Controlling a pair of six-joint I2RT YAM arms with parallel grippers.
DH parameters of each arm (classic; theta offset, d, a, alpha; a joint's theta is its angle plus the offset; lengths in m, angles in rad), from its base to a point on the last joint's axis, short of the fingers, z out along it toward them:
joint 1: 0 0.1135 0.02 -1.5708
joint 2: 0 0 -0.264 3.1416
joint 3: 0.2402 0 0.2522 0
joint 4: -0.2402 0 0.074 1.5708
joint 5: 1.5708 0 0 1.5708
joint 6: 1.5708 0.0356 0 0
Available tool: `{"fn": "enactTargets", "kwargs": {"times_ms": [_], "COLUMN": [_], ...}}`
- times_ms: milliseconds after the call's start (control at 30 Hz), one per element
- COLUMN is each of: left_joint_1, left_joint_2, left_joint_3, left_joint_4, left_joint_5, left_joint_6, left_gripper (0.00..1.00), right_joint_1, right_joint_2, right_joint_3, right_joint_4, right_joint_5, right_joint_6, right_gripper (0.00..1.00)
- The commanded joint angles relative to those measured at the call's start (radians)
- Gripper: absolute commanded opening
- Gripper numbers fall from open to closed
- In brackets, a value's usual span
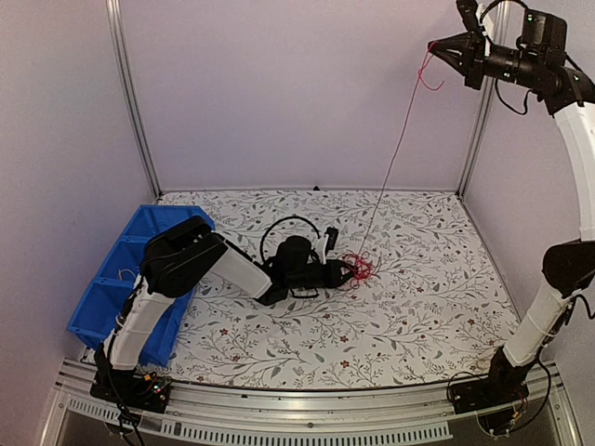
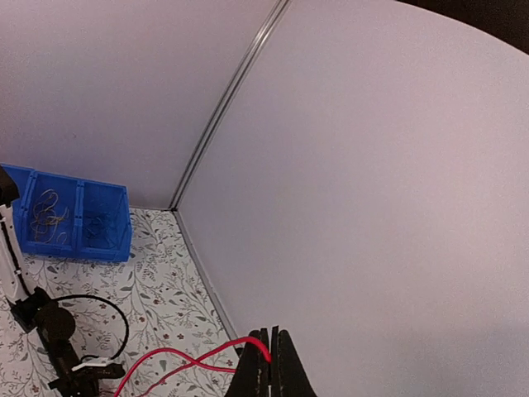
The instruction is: Untangle the cables
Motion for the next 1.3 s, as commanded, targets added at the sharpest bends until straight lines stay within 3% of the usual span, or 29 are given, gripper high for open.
{"fn": "enactTargets", "kwargs": {"times_ms": [0,67,267,500,700,767,867,1000,1267], "left_joint_1": [-0.001,0.000,0.001,0.000,-0.004,-0.004,-0.007,-0.015,-0.018], "left_joint_2": [0.004,0.006,-0.011,-0.176,-0.461,-0.540,-0.601,-0.628,-0.544], "left_joint_3": [-0.009,-0.010,-0.021,-0.130,-0.360,-0.378,-0.343,-0.289,-0.014], "left_joint_4": [-0.044,-0.053,-0.066,-0.059,0.059,0.023,-0.044,-0.008,-0.068], "left_joint_5": [0.007,0.009,0.011,-0.001,-0.107,-0.134,-0.137,-0.126,-0.024], "left_joint_6": [0.042,0.040,0.031,0.099,0.346,0.435,0.549,0.638,0.603], "left_gripper": [0.06,0.07,0.15,0.19,0.48,0.53,0.56,0.58,0.63], "right_joint_1": [-0.173,-0.193,-0.213,-0.213,-0.209,-0.197,-0.164,-0.110,0.017], "right_joint_2": [0.019,0.030,0.014,-0.071,-0.148,-0.168,-0.187,-0.195,-0.208], "right_joint_3": [0.218,0.244,0.177,-0.169,-0.418,-0.488,-0.545,-0.568,-0.617], "right_joint_4": [0.128,0.137,0.134,0.187,0.233,0.235,0.227,0.187,0.163], "right_joint_5": [0.005,0.046,-0.016,-0.161,-0.234,-0.248,-0.276,-0.306,-0.308], "right_joint_6": [0.111,0.099,0.127,0.138,0.137,0.136,0.131,0.109,0.088], "right_gripper": [0.00,0.00,0.00,0.00,0.00,0.00,0.00,0.00,0.00]}}
